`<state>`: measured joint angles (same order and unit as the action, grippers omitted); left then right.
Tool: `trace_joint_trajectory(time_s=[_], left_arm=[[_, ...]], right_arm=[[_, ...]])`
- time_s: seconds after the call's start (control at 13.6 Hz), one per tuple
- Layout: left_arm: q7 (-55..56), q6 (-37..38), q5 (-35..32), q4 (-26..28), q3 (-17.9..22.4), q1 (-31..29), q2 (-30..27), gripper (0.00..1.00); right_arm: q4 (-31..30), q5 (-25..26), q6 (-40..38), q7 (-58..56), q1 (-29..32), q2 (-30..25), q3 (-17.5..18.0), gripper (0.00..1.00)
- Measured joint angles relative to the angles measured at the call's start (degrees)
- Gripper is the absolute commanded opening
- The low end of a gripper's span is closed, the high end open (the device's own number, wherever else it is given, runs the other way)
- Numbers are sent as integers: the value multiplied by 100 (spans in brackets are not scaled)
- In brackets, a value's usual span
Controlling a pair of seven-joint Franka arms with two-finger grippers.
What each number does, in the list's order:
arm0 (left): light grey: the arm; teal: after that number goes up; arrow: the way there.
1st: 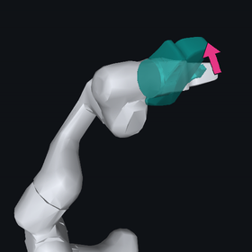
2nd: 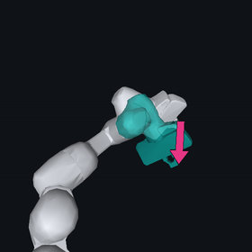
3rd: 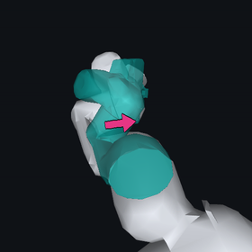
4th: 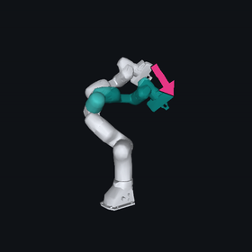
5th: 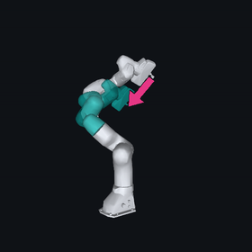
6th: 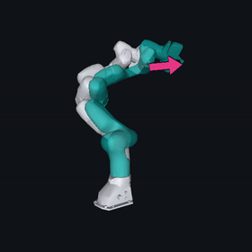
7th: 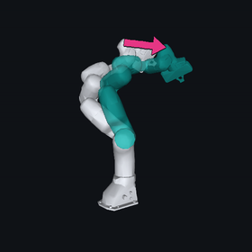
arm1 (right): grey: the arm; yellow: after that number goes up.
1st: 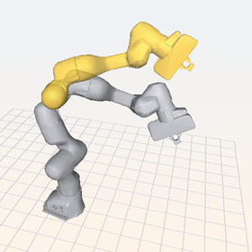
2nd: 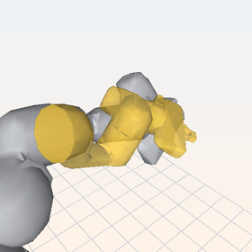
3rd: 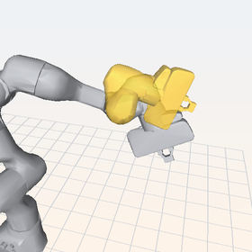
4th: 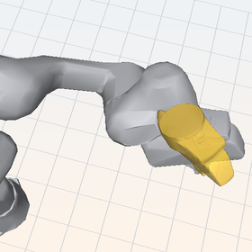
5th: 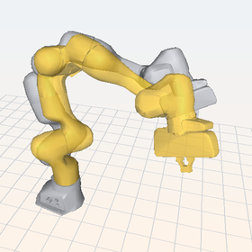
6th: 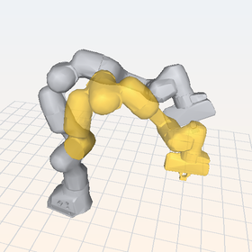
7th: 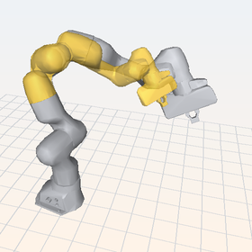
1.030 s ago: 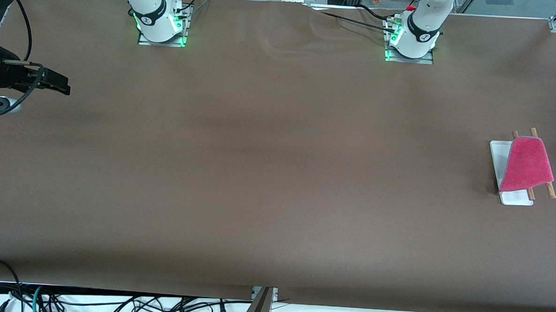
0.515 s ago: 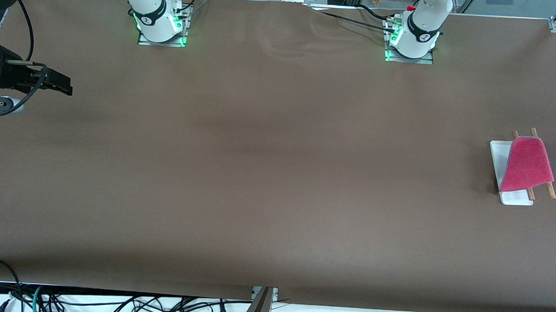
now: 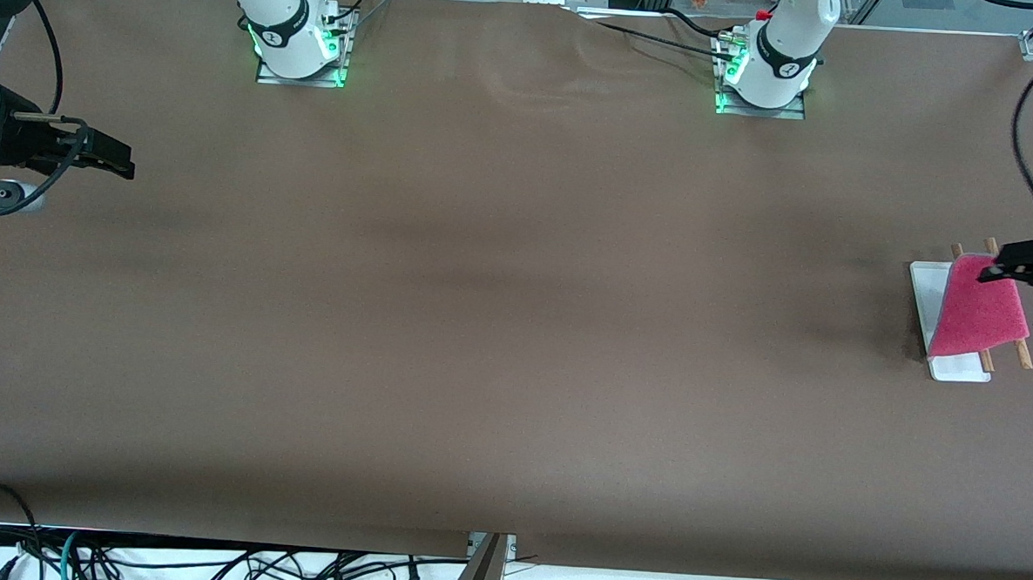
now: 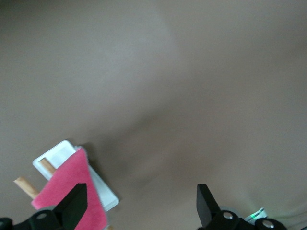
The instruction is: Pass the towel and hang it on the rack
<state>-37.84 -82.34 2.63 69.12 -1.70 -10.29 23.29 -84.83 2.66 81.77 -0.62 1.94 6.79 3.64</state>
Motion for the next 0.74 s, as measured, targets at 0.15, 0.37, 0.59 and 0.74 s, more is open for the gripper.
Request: trace_joint_trajectory(time_s=[0.15, 0.37, 0.59, 0.74], left_arm=[[1154, 29, -153, 211, -7, 415, -289, 100], [2774, -214, -187, 1051, -10, 821, -1076, 100], [3410, -1004, -189, 2223, -3, 913, -1971, 100], [3539, -1362, -189, 2897, 23, 898, -2542, 100]], right_arm=[[0, 0, 1, 0, 0, 0, 1, 100], [0, 0, 7, 0, -1, 0, 1, 100], [0, 0, 15, 0, -1, 0, 1, 100], [0, 0, 39, 0, -1, 0, 1, 100]])
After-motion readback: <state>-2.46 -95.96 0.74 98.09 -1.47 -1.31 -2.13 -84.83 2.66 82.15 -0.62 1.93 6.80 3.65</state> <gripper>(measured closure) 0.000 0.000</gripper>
